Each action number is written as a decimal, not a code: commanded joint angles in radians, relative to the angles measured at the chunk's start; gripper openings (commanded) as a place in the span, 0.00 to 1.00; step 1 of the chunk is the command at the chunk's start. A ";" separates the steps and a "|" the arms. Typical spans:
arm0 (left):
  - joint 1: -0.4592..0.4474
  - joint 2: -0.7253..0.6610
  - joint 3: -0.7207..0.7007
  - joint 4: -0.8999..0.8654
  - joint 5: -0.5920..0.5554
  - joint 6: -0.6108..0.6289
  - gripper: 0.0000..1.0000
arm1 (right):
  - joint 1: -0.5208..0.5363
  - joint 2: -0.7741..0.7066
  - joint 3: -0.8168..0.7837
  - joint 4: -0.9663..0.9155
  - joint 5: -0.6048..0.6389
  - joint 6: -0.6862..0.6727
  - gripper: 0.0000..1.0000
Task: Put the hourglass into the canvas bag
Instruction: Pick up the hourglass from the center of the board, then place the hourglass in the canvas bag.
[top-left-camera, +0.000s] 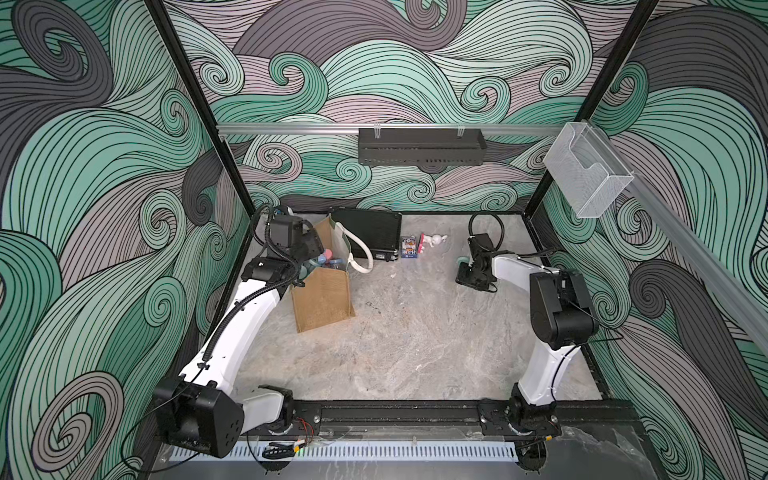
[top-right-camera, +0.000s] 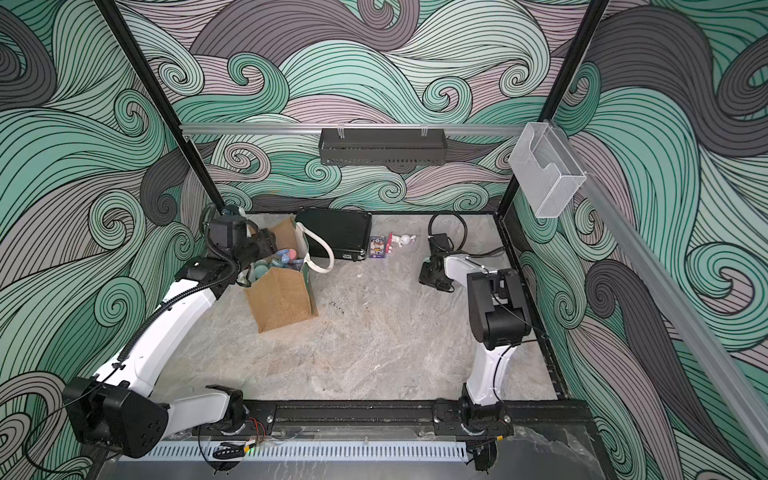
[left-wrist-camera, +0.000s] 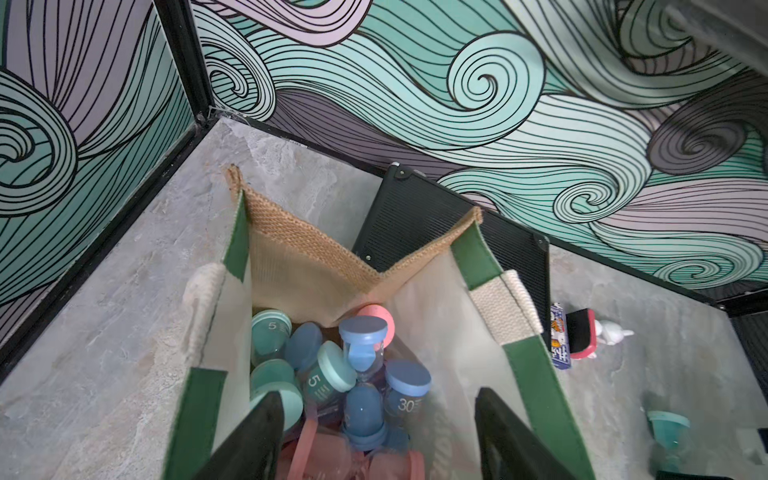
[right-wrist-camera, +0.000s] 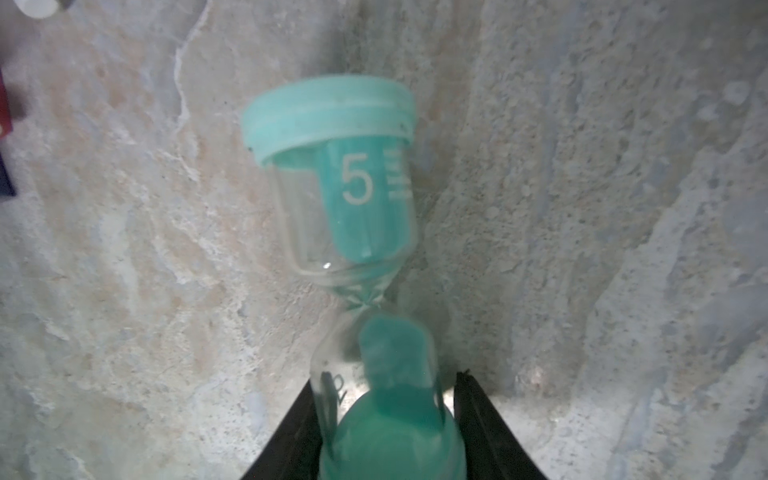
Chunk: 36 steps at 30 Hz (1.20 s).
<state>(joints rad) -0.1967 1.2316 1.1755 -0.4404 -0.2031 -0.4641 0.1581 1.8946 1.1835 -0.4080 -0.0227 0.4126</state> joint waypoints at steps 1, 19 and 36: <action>0.006 -0.024 0.026 -0.039 0.050 -0.026 0.73 | 0.004 -0.032 -0.005 -0.012 -0.004 -0.012 0.41; -0.013 -0.137 0.040 -0.054 0.398 -0.254 0.83 | 0.162 -0.413 -0.207 0.083 -0.303 0.063 0.32; -0.295 0.068 0.083 0.081 0.515 -0.365 0.85 | 0.431 -0.639 -0.182 0.225 -0.490 0.119 0.30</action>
<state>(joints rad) -0.4755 1.2774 1.2053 -0.4015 0.2783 -0.8082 0.5644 1.2781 0.9756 -0.2554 -0.4816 0.5106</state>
